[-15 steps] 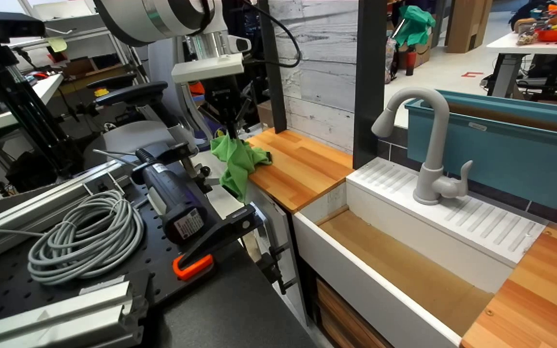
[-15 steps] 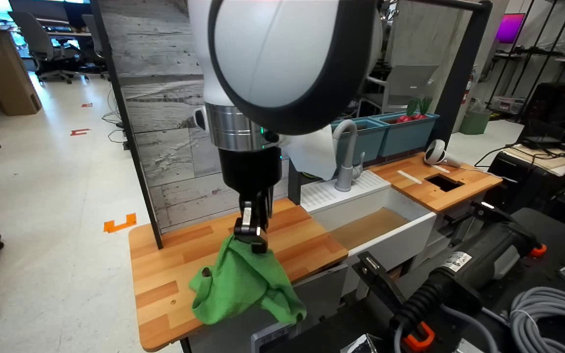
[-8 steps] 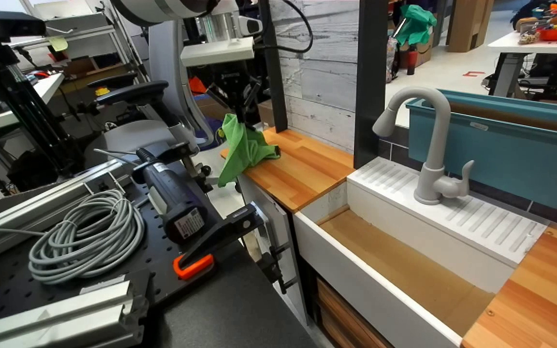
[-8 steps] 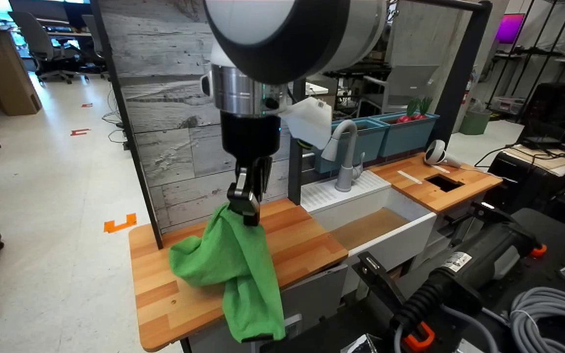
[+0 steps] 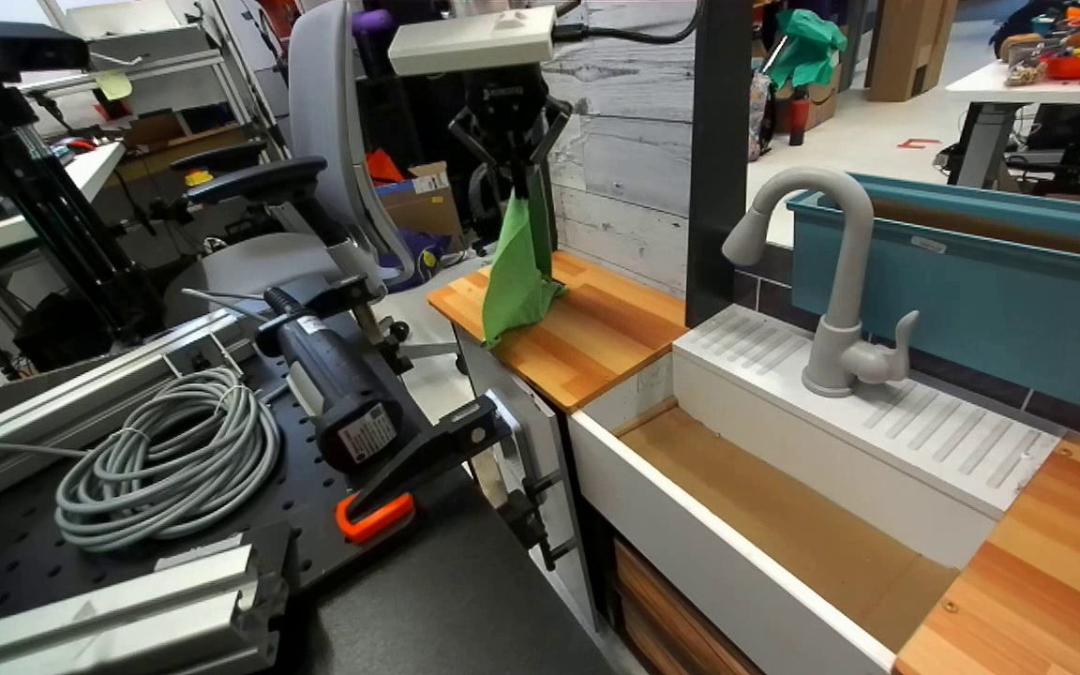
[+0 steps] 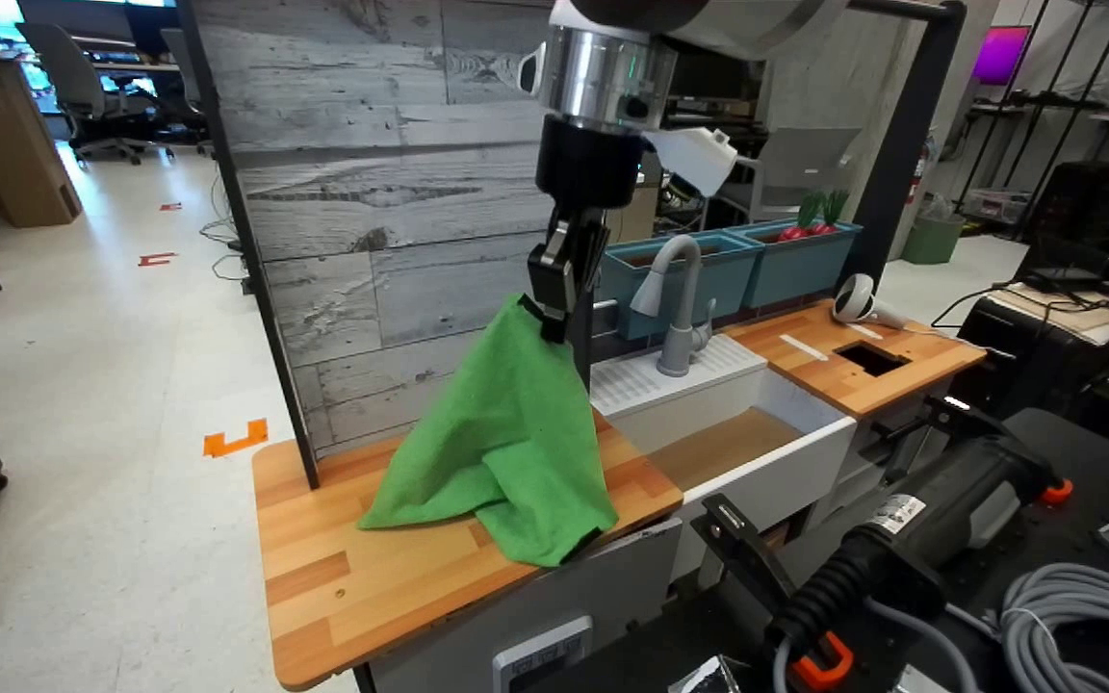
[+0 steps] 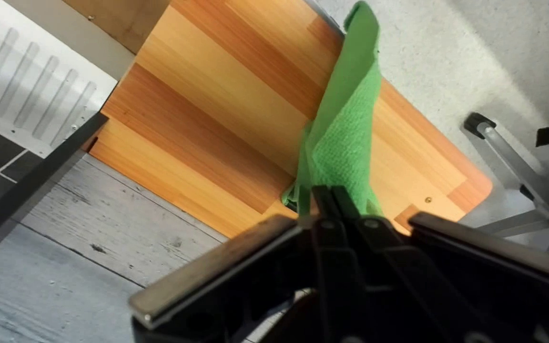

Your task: Unfold the towel on the table

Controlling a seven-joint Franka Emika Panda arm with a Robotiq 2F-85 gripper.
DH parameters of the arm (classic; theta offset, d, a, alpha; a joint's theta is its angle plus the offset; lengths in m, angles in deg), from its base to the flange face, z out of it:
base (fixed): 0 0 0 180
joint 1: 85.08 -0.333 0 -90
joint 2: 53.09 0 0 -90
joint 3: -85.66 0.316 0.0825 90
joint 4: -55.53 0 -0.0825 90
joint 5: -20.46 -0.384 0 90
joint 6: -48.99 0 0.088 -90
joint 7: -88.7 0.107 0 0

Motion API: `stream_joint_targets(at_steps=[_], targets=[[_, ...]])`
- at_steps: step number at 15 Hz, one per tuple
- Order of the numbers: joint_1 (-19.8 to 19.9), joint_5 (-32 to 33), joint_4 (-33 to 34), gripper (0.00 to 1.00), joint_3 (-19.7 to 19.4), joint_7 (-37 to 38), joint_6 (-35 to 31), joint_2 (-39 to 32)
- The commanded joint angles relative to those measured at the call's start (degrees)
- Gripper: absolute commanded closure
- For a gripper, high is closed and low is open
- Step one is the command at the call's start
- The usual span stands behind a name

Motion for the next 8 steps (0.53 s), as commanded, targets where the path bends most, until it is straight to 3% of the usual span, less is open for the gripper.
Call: stream_joint_targets(at_steps=[1, 8], targets=[[-1.0, -1.0, -0.6, 0.99, 0.1, -0.6, -0.1, 0.6], [-1.0, -0.6, 1.2, 0.99, -1.1, -1.2, 0.7, -3.0]])
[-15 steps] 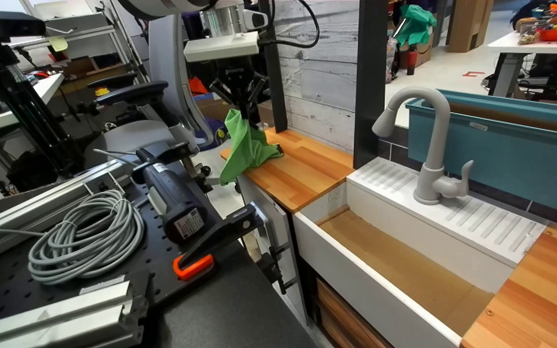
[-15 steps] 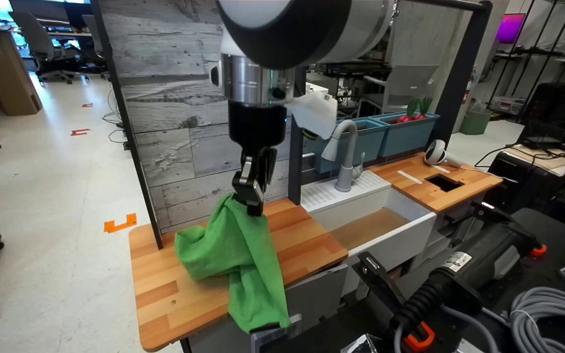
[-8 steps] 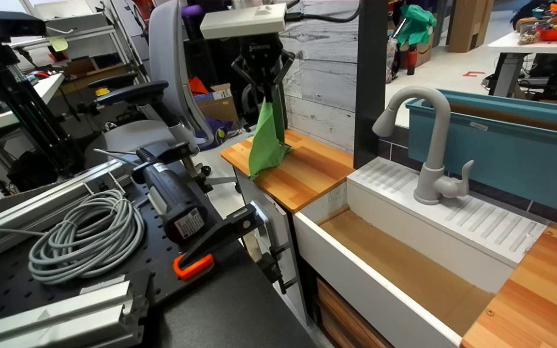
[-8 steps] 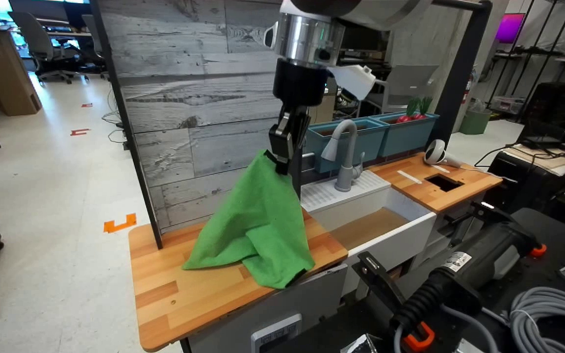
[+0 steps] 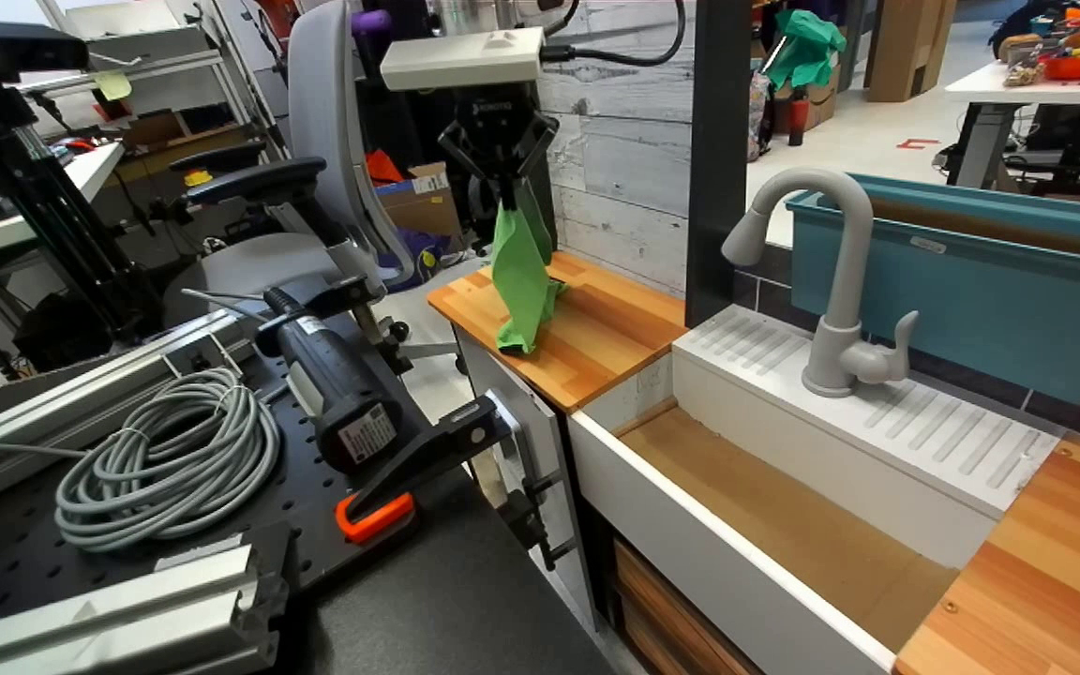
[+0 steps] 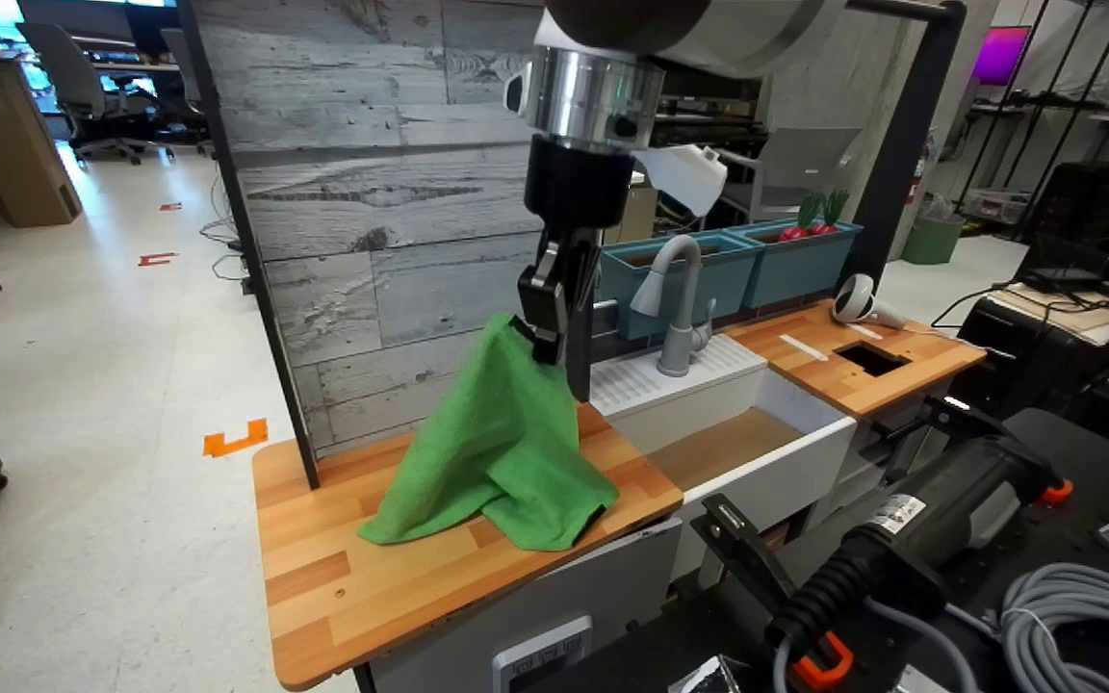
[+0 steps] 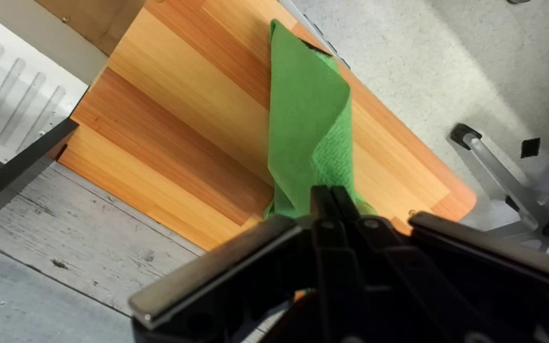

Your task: Unfold the towel on the table

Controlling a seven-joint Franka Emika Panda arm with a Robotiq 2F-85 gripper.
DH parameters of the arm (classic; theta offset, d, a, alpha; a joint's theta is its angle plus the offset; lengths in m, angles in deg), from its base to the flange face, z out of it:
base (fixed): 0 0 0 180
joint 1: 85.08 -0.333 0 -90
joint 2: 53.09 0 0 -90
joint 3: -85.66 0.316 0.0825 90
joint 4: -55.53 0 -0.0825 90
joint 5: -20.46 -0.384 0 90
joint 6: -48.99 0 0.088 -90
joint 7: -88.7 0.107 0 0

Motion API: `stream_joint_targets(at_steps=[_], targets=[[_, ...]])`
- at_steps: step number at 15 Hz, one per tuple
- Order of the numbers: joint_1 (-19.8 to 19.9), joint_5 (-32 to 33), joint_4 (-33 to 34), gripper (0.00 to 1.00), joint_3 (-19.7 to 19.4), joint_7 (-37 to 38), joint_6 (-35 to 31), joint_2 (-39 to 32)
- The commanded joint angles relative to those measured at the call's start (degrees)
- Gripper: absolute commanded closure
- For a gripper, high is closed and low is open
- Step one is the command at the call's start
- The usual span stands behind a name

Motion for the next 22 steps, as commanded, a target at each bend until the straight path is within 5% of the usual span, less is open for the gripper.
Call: stream_joint_targets(at_steps=[1, 10, 16, 17, 22], targets=[[1.1, -0.9, 2.0, 0.99, -1.3, -1.3, 0.5, -2.8], [5.6, -0.8, 15.2, 0.99, -6.2, 0.4, 0.5, -18.0], [3.7, 0.3, 25.2, 0.99, -7.6, 2.8, 2.2, -27.1], [3.6, 0.3, 26.1, 0.72, -7.6, 3.2, 2.3, -28.0], [3.0, 0.8, 25.3, 0.43, -7.9, 4.2, 0.5, -28.3]])
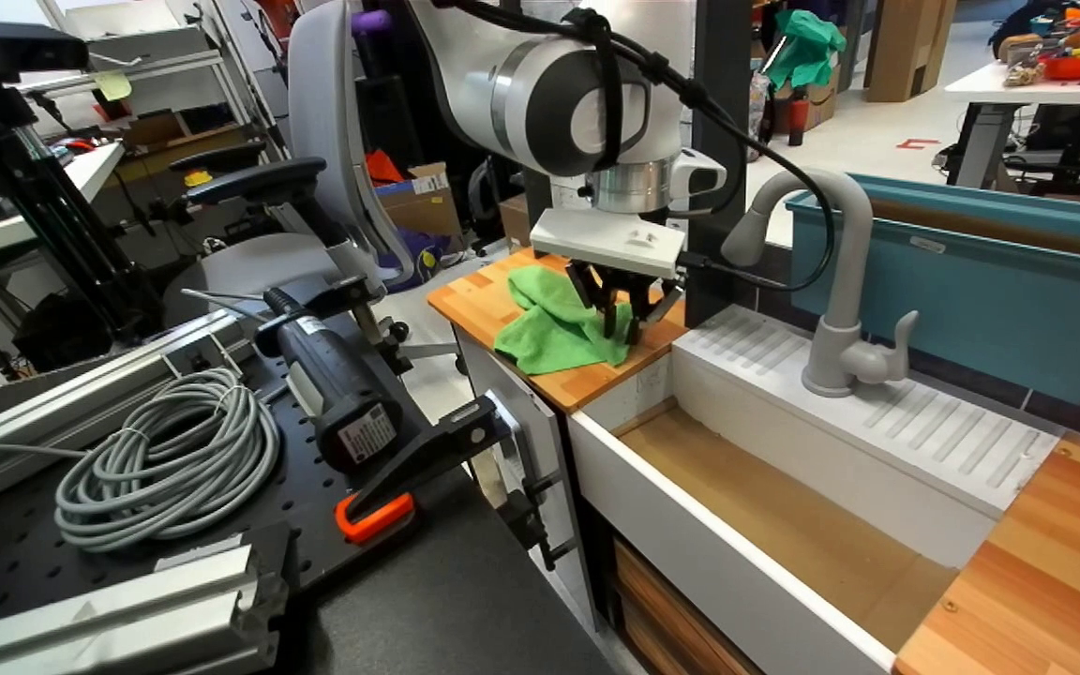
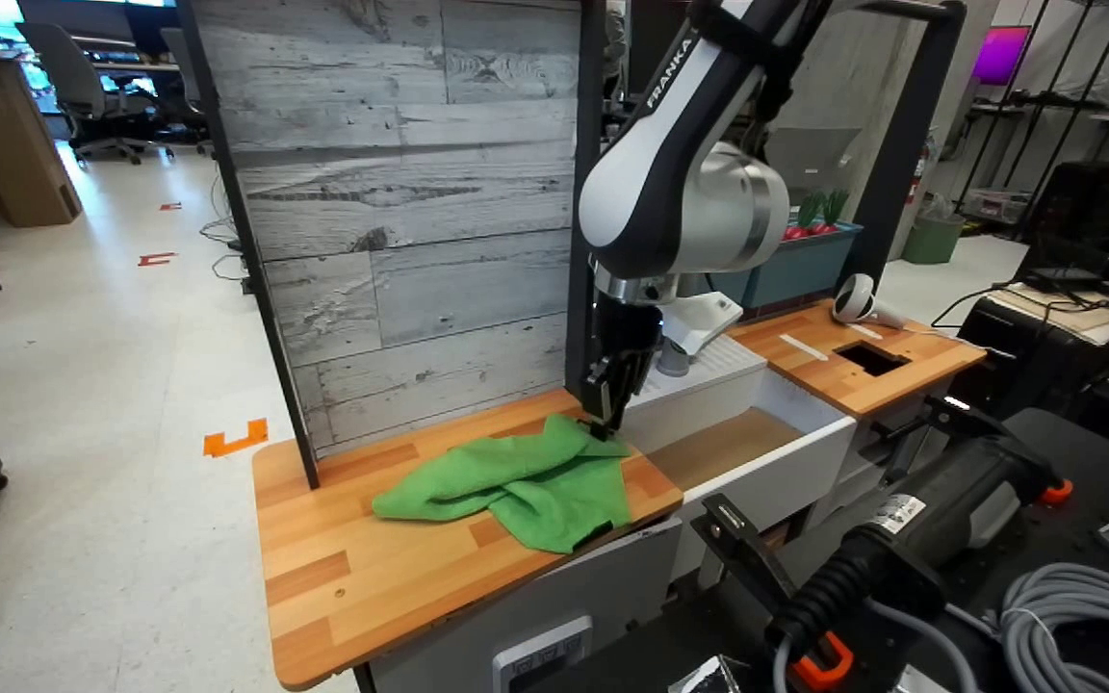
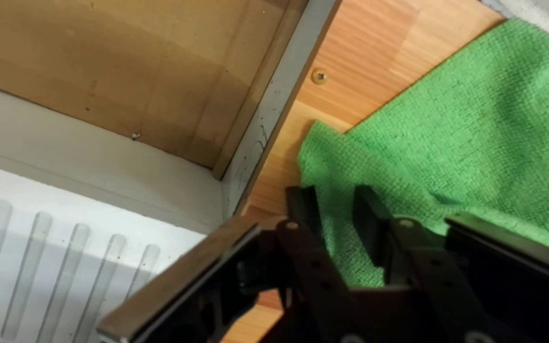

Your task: Unfold the towel on the table

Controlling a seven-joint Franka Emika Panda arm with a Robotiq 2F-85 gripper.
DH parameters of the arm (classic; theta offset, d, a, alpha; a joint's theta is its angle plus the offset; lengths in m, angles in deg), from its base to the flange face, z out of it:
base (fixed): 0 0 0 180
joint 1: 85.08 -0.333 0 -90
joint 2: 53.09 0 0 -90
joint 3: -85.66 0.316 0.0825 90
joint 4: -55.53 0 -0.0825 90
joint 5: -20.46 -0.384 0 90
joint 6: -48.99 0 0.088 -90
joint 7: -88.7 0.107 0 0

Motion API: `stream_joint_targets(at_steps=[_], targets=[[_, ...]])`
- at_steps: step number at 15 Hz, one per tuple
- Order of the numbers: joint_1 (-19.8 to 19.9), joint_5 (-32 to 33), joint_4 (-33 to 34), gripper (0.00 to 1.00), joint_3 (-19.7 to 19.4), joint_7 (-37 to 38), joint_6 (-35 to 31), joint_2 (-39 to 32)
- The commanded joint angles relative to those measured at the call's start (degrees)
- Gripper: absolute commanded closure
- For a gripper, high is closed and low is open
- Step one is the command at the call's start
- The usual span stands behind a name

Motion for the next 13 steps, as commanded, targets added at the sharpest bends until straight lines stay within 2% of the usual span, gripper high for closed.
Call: stream_joint_targets(at_steps=[1, 5, 6, 10, 11, 13], targets=[[-1.2, 0.7, -0.1, 0.35, -1.0, 1.9, -1.4, 0.8], [-0.4, 0.8, -8.0, 0.05, 0.0, 2.5, -8.9, 5.9], [0.2, 0.8, -11.2, 0.01, 0.8, 2.4, -11.8, 8.1], [5.5, 1.0, -23.6, 0.0, 6.6, 0.8, -18.9, 17.5], [2.3, 1.4, -15.3, 0.0, 3.8, 2.4, -16.0, 11.0], [3.7, 1.3, -19.8, 0.0, 5.5, 2.3, -16.8, 14.9]])
